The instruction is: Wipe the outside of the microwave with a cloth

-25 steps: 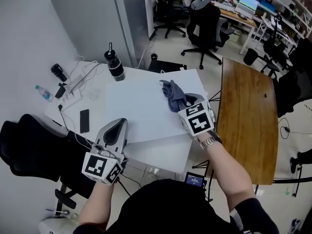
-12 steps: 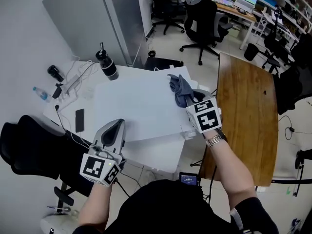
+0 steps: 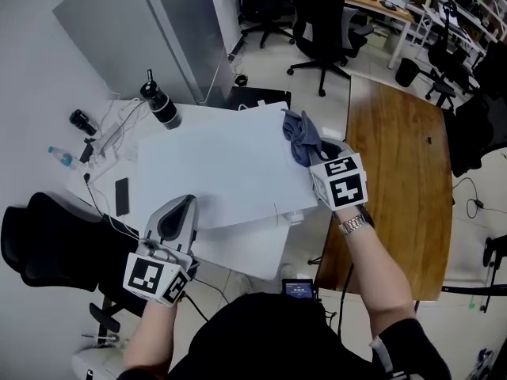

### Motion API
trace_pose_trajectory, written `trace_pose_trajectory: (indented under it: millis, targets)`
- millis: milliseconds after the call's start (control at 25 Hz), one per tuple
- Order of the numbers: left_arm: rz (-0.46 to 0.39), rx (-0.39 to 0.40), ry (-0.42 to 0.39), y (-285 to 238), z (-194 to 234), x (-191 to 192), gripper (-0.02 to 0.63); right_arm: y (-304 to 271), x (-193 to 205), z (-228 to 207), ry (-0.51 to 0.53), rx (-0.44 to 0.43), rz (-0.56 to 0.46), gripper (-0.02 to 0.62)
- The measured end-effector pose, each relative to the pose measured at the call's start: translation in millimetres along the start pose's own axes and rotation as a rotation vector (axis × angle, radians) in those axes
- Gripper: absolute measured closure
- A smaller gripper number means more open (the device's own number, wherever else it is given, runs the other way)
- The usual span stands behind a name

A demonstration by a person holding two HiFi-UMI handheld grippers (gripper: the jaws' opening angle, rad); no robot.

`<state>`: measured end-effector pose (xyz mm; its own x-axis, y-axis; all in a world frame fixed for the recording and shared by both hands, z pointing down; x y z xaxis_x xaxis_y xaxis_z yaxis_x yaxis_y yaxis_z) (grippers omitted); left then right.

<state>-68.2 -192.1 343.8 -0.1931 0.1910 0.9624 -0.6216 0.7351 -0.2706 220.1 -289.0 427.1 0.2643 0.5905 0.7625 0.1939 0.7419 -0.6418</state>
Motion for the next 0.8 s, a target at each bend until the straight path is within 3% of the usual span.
trace_pose_trajectory:
  millis: [480, 800]
  targets:
    - [0.052, -0.037, -0.026, -10.6, -16.1, -1.5, 0.6, -29.2, 36.9, -15.1, -0.084, -0.094, -0.021, 0.551]
    - [0.088, -0.073, -0.027, -9.0, -22.6, 5.1, 0.6, -60.7, 72.7, -13.4, -0.103, -0.135, 0.02, 0.551]
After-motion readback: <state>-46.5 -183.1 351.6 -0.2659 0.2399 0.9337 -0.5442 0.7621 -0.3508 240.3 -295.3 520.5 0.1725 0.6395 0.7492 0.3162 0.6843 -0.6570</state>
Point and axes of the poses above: the fingertips, and each gripper's own axes: y backward along the fingers, z to its left, x out of its underside, the point moved 3 cm from there along y, backward along the fingers, and after that the axes turned 9 degrees about z, right-handed, at the moved point
